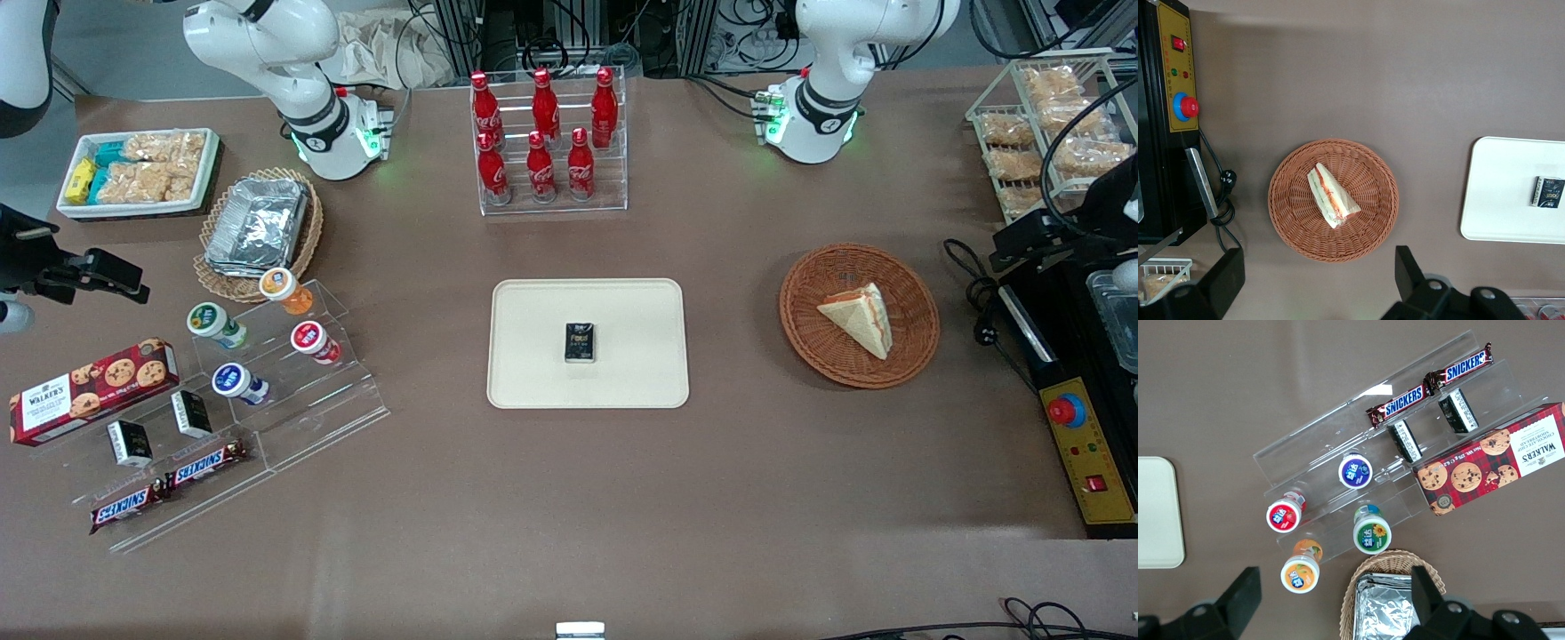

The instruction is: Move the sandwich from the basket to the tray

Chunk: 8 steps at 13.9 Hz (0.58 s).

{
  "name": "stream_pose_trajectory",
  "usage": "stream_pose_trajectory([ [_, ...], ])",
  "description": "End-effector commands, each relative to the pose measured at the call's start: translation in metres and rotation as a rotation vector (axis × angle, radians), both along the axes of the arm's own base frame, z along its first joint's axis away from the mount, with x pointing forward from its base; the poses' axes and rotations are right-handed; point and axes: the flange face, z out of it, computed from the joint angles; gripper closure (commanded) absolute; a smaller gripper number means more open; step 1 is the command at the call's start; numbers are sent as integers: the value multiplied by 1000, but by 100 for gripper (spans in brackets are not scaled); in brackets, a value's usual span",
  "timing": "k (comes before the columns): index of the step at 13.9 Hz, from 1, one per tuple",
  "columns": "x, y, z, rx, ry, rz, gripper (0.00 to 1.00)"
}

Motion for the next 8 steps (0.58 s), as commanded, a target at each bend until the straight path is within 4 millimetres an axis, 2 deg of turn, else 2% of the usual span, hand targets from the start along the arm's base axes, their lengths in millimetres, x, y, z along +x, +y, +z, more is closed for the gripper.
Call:
stream_pose_trajectory([
  [1,0,-3,1,6,10,11,0],
  [4,1,-3,0,7,15,29,0],
  [7,-1,-6,-6,19,49,360,0],
  [8,-1,-8,-11,14,60,423,0],
])
